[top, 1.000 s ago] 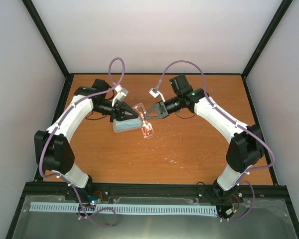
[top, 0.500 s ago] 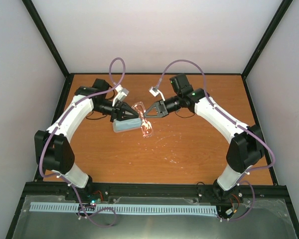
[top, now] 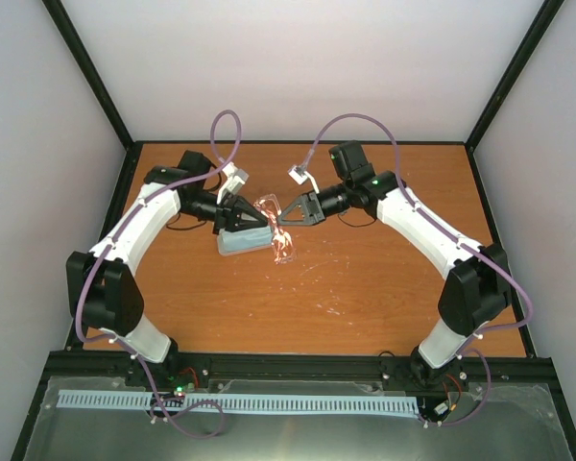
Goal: Organize the sunglasses
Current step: Fold the sunglasses.
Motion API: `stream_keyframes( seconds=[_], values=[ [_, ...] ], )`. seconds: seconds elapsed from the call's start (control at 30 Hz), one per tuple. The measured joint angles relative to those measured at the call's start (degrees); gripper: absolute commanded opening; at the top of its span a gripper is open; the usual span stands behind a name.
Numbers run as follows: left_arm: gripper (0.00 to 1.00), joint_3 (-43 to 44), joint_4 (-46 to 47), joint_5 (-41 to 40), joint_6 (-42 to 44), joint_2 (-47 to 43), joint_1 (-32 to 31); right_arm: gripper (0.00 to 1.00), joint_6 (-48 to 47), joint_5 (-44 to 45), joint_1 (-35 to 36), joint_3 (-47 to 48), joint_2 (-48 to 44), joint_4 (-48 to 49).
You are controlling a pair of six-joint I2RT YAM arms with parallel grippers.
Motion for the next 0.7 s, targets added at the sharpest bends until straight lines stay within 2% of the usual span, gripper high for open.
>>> stream_keyframes(
  seconds=[0.43, 0.7],
  values=[
    [0.01, 0.24, 5.05, 1.31, -5.35, 0.46, -0.15, 0.05, 0.09, 0.09, 0.00, -0.13, -0.02, -0.33],
    [0.01, 0.39, 5.01, 1.60, -5.46, 1.36, -0.20, 0.11, 0.72, 0.02, -0.04, -0.42, -0.02, 0.68]
  ],
)
